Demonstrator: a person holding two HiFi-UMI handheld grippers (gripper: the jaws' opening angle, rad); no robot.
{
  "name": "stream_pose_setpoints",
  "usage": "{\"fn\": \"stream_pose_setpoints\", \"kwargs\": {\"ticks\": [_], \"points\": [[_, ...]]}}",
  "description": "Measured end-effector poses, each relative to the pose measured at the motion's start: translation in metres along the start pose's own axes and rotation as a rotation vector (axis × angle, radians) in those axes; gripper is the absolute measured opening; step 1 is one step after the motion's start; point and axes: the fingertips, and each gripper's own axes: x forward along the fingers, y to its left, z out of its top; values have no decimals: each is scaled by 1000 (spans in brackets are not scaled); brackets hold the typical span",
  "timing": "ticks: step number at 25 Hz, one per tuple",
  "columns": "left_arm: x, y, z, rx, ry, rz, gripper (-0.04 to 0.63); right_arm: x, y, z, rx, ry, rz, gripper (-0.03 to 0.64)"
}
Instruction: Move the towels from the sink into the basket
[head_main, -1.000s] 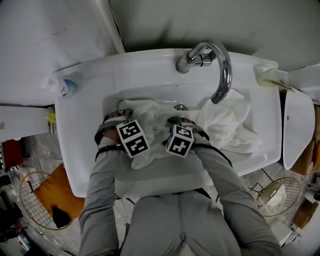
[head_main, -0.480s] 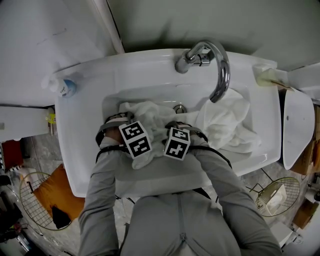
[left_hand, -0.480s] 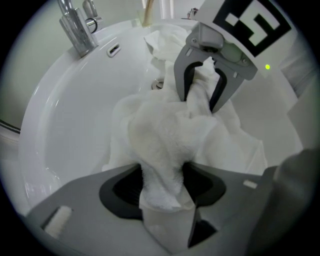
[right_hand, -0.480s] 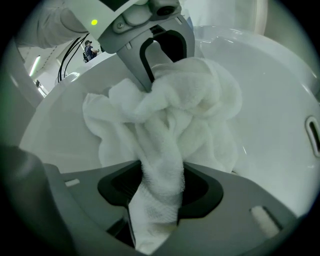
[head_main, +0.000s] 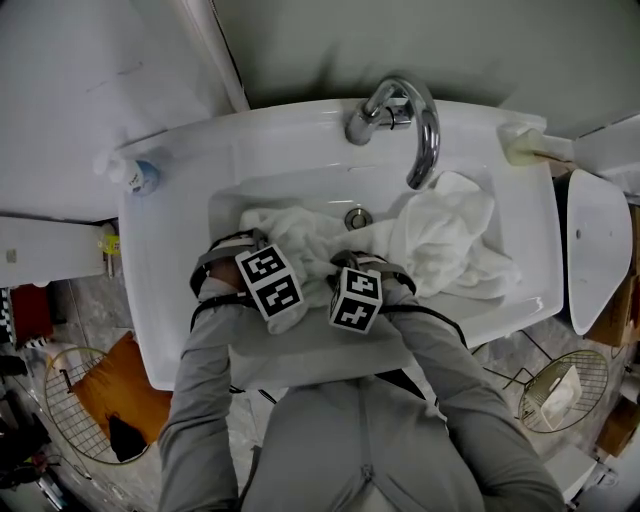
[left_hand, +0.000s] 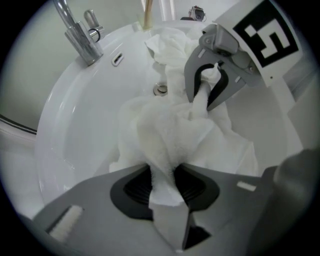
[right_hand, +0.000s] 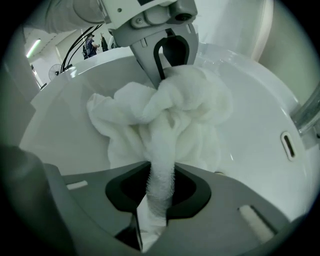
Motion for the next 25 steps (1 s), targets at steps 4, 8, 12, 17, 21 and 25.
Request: {"fn": "stream_pose_setpoints", "kwargs": {"ticks": [4, 8, 12, 17, 21, 25], "points": [[-23, 4, -2, -57, -45, 37, 176, -21, -9, 13, 21, -76, -77, 86], [-58, 5, -2, -113, -99, 80, 176, -49, -12, 21, 41, -139, -139, 86], [-99, 13, 6, -137, -149, 162, 176, -90, -24, 29, 101, -246, -235, 86], [-156, 17, 33, -107, -225, 284, 176, -152, -37, 27, 150, -381, -397, 86], [-193, 5, 75, -25, -271, 364, 176, -201, -35, -1, 193, -437, -523, 87], [-223, -23, 132, 72, -331, 408, 176, -251, -22, -51, 263, -451, -649, 87]]}}
